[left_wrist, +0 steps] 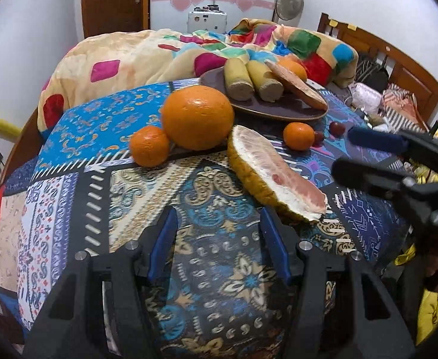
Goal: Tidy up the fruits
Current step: 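Close the right gripper on the peeled pomelo segment and lift it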
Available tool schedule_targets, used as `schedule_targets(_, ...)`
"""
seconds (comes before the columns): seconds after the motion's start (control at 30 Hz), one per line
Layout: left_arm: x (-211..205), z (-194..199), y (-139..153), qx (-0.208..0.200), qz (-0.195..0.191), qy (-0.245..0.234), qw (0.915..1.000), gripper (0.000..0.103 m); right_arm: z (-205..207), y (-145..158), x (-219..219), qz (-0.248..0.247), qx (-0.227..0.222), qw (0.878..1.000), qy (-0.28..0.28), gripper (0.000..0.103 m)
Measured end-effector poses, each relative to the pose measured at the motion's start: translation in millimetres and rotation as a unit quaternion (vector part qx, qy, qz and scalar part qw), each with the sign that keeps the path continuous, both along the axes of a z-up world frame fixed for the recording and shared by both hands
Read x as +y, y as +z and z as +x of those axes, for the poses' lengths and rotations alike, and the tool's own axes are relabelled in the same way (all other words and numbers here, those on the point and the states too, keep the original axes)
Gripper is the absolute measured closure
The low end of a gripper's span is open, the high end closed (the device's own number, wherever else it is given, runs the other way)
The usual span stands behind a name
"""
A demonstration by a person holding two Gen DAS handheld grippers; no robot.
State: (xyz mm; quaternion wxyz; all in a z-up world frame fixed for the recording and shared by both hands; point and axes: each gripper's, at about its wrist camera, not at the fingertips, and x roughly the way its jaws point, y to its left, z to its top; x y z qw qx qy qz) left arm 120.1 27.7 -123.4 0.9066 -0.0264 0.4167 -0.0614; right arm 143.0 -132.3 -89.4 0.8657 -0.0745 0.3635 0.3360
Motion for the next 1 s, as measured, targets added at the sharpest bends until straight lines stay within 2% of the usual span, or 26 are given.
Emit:
schedule_targets(0.27, 43.5, -15.7, 8.8, -0.018, 0.019, 0.042, 0.9988, 0.045, 5.4, -18.3, 36.0, -0.019, 0.019, 1.000, 0.015, 0.044)
schedule_targets(0.33, 51.2, -18.8, 8.3, -0.019, 0.019, 0.048, 0.9985, 0.045, 9.4, -22.3, 41.3, -0.025, 0.024, 0.999, 0.011, 0.047)
schedule_targets(0.4, 57.9, -20.5, 6.9, -0.018, 0.015, 0.051, 0.9984, 0.045, 14.8, -25.4, 44.1, -0.032, 0.029, 0.999, -0.002, 0.055)
schedule_targets(0.43, 61.0, -21.8, 6.6, -0.020, 0.014, 0.053, 0.9983, 0.045, 16.7, -25.8, 44.5, -0.033, 0.031, 0.999, -0.004, 0.054)
schedule_targets(0.63, 68.9, -24.2, 7.3, -0.029, 0.006, 0.060, 0.9978, 0.045, 18.4, -25.5, 49.7, -0.054, 0.029, 0.998, -0.005, 0.053)
schedule_targets(1.0, 63.8, -33.0, 8.6, -0.042, 0.013, 0.048, 0.9979, 0.045, 16.2, -30.6, 47.9, -0.044, 0.038, 0.998, -0.014, 0.053)
